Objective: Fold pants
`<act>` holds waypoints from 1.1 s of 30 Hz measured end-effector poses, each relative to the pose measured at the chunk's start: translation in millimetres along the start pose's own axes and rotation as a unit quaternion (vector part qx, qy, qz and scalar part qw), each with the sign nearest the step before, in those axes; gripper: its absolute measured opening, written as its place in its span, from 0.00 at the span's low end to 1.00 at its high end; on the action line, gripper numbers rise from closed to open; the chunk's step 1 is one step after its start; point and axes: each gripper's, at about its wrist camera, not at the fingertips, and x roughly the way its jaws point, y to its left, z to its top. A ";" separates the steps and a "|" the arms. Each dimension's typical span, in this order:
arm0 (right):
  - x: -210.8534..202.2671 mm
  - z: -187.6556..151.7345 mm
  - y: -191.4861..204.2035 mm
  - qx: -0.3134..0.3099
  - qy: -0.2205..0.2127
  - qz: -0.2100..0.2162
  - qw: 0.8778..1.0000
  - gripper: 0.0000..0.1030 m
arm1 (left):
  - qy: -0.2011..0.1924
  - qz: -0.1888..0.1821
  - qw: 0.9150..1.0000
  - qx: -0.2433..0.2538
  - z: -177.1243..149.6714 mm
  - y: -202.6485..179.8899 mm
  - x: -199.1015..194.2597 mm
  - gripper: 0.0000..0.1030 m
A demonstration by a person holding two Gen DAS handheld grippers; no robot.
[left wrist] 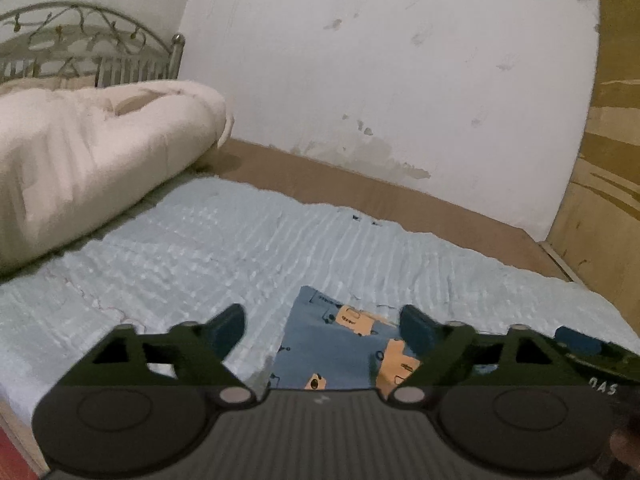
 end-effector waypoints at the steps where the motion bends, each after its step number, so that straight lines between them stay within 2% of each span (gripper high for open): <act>1: -6.2 0.3 1.2 0.001 -0.007 0.000 1.000 0.98 | -0.003 -0.001 1.000 0.005 0.2 -0.9 -5.1 0.94; 4: -25.4 1.6 6.0 0.001 -0.032 -0.003 0.999 0.99 | -0.015 -0.002 1.000 0.017 0.6 -3.4 -19.9 0.99; 15: -91.3 -2.7 32.2 -0.012 -0.105 -0.013 0.994 0.99 | -0.043 0.000 0.998 0.041 -6.2 -3.2 -68.1 0.99; 26: -144.1 -27.1 56.0 -0.024 -0.125 -0.016 0.992 0.99 | -0.043 -0.006 0.998 0.044 -30.5 3.7 -103.6 0.99; 33: -167.1 -49.0 65.1 0.001 -0.130 -0.030 0.991 0.99 | -0.039 0.002 0.998 0.047 -48.9 10.6 -121.7 0.99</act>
